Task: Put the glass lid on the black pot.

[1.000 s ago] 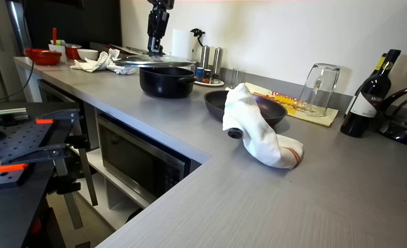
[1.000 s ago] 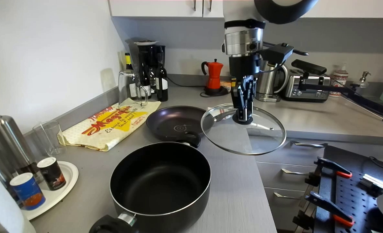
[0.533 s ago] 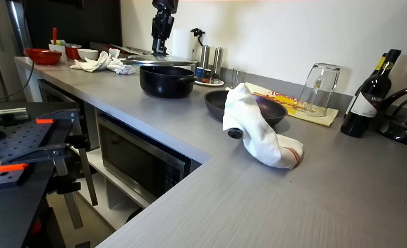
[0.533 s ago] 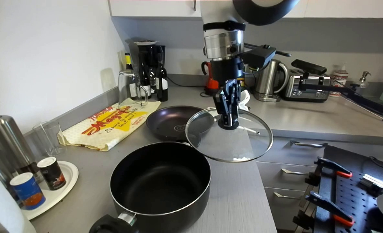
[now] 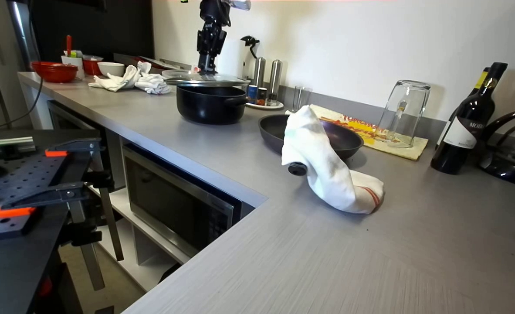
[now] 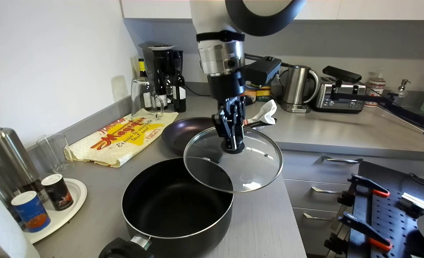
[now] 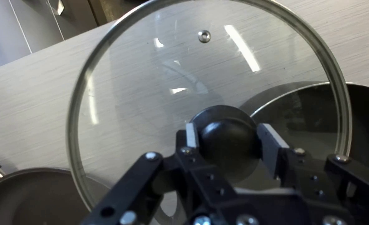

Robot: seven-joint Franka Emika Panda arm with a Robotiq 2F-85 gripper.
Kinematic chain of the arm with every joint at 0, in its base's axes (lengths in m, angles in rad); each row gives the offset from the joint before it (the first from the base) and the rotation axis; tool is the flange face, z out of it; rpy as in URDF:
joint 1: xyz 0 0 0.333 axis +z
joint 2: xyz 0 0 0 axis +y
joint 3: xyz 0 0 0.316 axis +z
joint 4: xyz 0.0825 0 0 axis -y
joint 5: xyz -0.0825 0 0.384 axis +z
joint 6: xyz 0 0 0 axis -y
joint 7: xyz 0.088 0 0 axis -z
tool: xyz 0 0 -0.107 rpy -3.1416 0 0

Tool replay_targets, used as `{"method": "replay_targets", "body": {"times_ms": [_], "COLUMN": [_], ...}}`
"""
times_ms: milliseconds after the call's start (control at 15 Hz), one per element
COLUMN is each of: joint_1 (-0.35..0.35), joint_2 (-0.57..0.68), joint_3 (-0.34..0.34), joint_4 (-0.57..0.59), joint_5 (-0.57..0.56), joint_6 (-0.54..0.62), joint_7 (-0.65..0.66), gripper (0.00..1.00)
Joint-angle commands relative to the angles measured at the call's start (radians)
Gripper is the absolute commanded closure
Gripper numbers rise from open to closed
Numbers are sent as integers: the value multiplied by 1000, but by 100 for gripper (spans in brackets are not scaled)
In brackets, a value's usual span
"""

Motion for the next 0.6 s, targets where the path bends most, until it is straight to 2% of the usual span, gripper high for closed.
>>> {"method": "replay_targets", "body": {"times_ms": [0,533], "joint_1": [39,113], "joint_2": [72,184], "joint_3": [3,1], "joint_4": [116,268], "joint_5": [-34,-61], "joint_6": [-60,-118], "joint_7": [29,39], "gripper": [75,75]}}
